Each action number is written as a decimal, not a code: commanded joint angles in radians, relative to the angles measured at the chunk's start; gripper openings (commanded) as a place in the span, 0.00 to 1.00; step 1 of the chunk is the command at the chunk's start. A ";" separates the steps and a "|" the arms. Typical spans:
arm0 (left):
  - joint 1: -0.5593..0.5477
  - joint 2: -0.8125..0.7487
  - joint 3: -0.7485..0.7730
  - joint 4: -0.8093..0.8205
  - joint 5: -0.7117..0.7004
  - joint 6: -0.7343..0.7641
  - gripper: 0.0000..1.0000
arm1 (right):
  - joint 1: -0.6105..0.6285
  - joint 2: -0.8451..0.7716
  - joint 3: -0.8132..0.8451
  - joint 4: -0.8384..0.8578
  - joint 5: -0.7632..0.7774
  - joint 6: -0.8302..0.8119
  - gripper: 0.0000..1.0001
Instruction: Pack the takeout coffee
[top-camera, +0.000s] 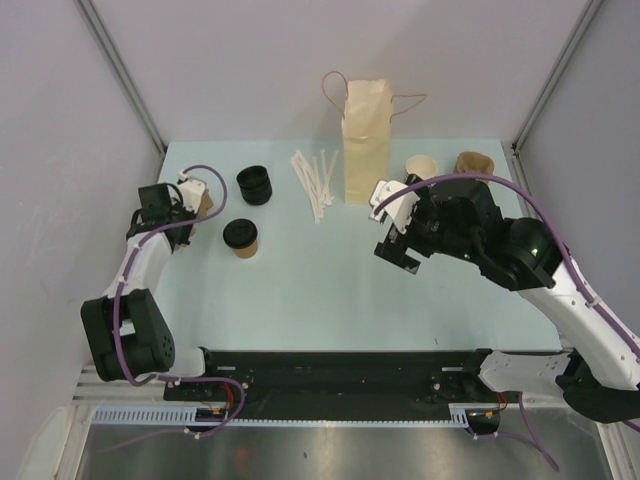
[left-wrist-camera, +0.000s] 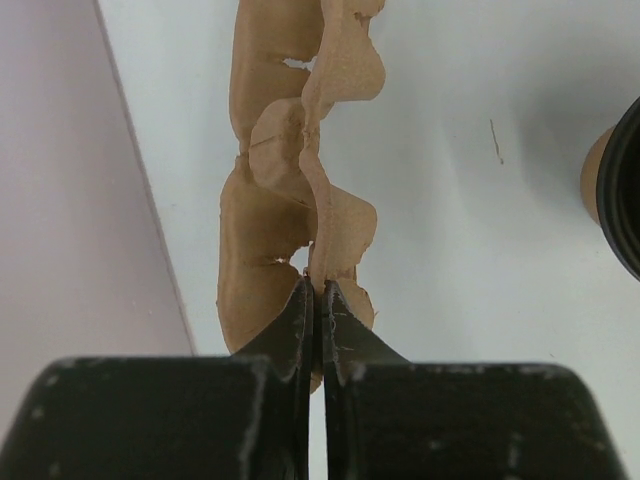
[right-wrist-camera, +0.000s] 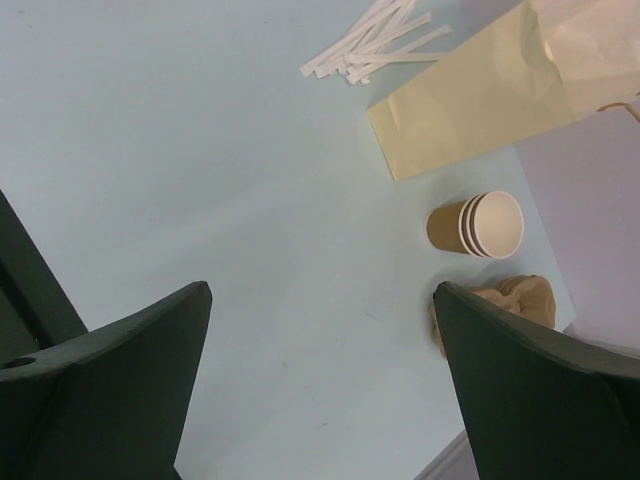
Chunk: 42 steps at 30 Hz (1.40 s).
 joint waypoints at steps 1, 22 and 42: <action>0.006 0.035 -0.015 0.035 0.040 -0.023 0.06 | -0.020 -0.033 0.005 0.027 -0.017 0.035 1.00; 0.006 -0.215 0.221 -0.370 0.235 -0.177 0.84 | -0.159 -0.082 0.123 0.048 -0.106 0.167 1.00; 0.006 -0.537 0.287 -0.265 0.735 -0.339 1.00 | -0.630 0.476 0.763 0.018 -0.313 0.523 0.84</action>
